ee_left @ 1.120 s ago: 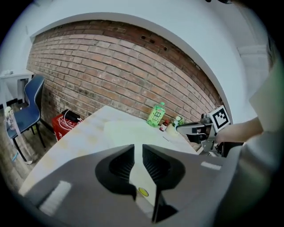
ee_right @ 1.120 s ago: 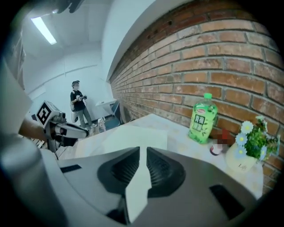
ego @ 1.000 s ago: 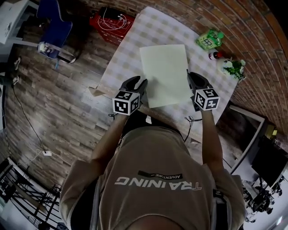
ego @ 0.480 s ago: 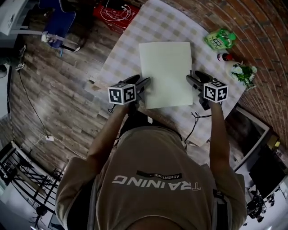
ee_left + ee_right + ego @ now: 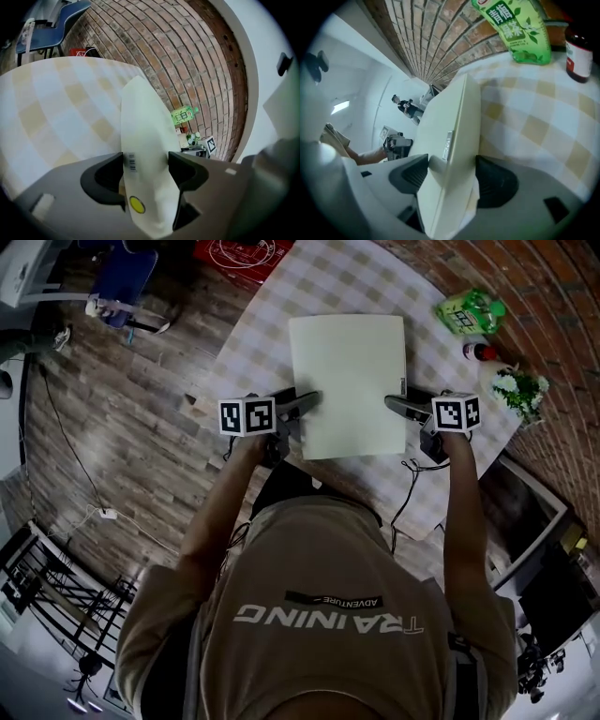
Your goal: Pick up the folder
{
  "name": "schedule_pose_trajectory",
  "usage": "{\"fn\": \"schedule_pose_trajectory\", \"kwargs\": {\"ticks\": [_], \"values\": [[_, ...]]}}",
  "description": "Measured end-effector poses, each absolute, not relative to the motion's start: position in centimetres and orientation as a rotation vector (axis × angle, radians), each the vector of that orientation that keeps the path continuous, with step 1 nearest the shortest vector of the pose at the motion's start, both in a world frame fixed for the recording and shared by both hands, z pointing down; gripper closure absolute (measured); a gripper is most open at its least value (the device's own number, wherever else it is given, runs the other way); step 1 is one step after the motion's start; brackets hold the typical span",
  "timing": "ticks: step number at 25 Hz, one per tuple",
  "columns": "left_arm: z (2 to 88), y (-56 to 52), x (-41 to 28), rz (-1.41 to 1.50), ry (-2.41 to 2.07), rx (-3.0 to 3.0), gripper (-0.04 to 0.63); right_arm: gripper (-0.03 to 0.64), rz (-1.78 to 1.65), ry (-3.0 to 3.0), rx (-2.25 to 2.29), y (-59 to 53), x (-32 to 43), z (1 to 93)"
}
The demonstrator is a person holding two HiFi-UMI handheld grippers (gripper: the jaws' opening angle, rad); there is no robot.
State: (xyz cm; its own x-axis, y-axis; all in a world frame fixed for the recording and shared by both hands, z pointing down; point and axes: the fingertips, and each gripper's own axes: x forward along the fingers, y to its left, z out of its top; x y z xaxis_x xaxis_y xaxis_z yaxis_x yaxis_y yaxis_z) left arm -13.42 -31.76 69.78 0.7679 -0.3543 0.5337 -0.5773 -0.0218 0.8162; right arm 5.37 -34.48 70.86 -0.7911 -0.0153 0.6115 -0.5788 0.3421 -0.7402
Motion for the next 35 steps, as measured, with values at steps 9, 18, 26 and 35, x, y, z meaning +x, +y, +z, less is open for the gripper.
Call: {"fn": "schedule_pose_trajectory", "kwargs": {"ticks": [9,18,26,35], "values": [[70.7,-32.3,-12.9,0.229,-0.734,1.588,0.288,0.327,1.482,-2.056,0.533,-34.6,5.0,71.5],[70.7,-32.4,-12.9,0.206,-0.786,1.612,0.288,0.327,1.477,-2.003,0.443,-34.7,4.9,71.6],[70.4,-32.2,-12.9,0.15,-0.832,1.641,0.288,0.328,1.476,-2.161,0.576,-34.5,5.0,71.2],[66.9,-30.7,-14.2,0.229,-0.886,1.757,0.288,0.329,1.385,-2.309,0.608,-33.1,2.9,67.6]]}}
